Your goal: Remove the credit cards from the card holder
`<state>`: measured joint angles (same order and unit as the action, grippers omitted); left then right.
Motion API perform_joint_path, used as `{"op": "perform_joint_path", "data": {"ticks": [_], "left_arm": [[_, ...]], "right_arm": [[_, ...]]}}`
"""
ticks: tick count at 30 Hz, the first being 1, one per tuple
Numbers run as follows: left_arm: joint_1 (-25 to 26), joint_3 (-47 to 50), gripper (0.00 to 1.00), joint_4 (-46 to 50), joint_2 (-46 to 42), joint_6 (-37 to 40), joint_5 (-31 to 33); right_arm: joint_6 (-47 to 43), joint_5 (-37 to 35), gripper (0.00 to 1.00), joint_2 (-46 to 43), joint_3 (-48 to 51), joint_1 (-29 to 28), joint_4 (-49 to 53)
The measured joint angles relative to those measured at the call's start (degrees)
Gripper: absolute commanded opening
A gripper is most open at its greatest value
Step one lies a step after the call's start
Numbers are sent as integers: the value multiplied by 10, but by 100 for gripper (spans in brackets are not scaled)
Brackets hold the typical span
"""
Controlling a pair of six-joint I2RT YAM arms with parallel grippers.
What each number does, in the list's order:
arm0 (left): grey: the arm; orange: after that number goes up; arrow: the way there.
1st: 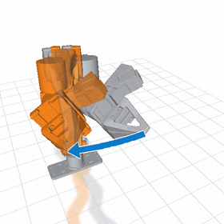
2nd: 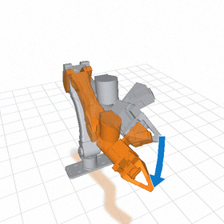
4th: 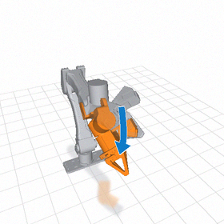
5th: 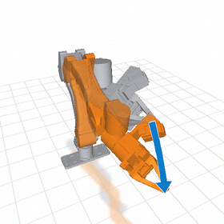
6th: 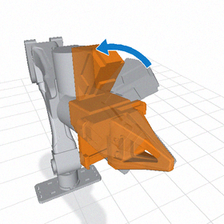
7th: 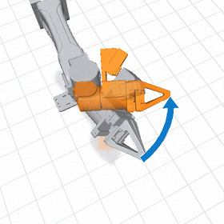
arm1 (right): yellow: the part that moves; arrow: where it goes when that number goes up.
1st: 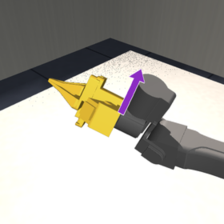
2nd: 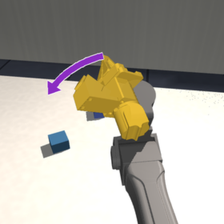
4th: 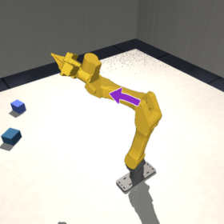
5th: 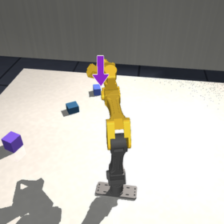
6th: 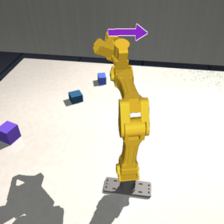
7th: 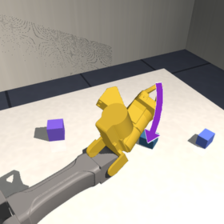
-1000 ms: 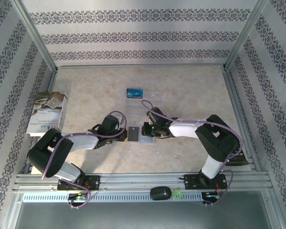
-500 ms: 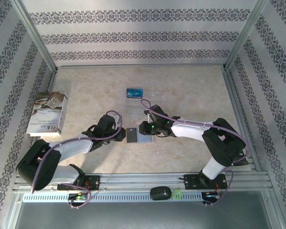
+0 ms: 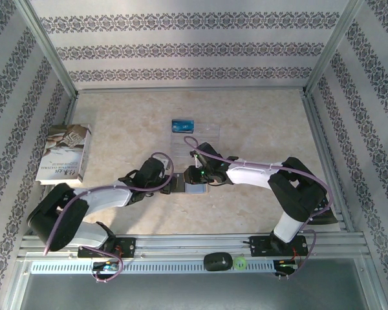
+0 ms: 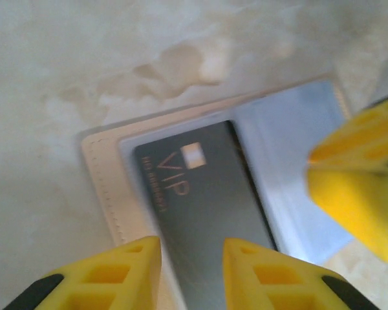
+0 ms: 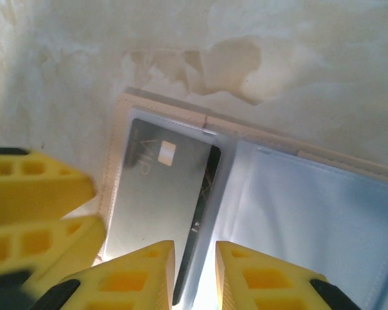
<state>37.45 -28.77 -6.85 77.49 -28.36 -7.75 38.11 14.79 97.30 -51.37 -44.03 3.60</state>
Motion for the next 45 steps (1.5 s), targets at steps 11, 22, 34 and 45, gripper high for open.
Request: {"op": "perform_joint_path", "data": {"ticks": [11, 22, 34, 45], "left_arm": [[74, -46, 37, 31, 30, 12, 104], [87, -67, 40, 73, 75, 7, 138], [87, -67, 23, 52, 95, 0, 138], [87, -56, 25, 27, 96, -4, 138]], "right_arm": [[-2, -39, 22, -64, 59, 26, 1], [-7, -40, 23, -87, 77, 30, -2], [-23, -40, 24, -78, 69, 10, -1], [9, 40, 21, -10, 41, 12, -47]]}}
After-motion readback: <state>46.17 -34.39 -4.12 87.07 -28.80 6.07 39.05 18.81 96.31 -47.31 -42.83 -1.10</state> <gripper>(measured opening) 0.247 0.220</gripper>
